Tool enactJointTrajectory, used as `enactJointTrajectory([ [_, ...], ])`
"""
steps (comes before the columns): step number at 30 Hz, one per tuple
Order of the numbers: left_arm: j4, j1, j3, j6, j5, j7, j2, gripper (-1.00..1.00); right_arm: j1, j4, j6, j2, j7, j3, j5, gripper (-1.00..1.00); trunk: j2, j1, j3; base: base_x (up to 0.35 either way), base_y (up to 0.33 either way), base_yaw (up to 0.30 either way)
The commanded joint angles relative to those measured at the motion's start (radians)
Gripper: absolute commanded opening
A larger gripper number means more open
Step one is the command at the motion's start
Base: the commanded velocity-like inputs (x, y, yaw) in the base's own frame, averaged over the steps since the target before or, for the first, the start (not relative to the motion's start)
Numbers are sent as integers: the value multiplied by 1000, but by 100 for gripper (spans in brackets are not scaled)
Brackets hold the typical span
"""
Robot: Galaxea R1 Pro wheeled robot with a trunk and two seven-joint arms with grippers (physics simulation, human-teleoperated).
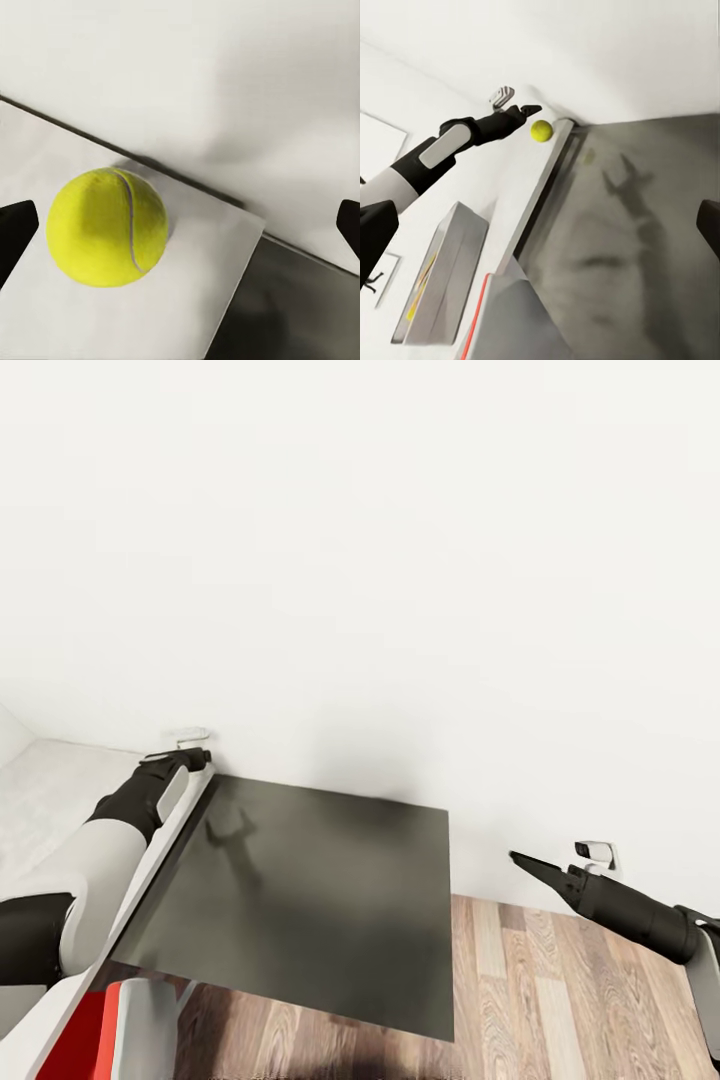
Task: Put all the toys in the child's room - the three board games (two on the bed and one on the table), the two jigsaw puzzles on the table, and the tennis ball on the table - inside the toy box on the table in the child's room.
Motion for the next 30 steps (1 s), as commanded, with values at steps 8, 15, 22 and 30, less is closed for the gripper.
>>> enactJointTrajectory([
  [8, -2, -18, -1, 7, 9, 25, 0, 100, 0, 3, 7, 1, 6, -7, -1, 100, -2, 0, -15, 0, 0, 0],
  [15, -1, -28, -3, 7, 8, 30, 3, 100, 0, 5, 6, 1, 7, -8, 0, 100, -2, 0, -26, 0, 0, 0],
  [22, 0, -30, -2, 5, -26, 31, 12, 100, 0, 6, 5, 1, 8, -8, 0, 100, -2, 0, -38, 0, 0, 0],
  [30, 3, -30, -2, -1, -66, 32, 14, 100, 0, 7, 3, 1, 8, -8, 0, 100, -2, 0, -51, 0, 0, 0],
])
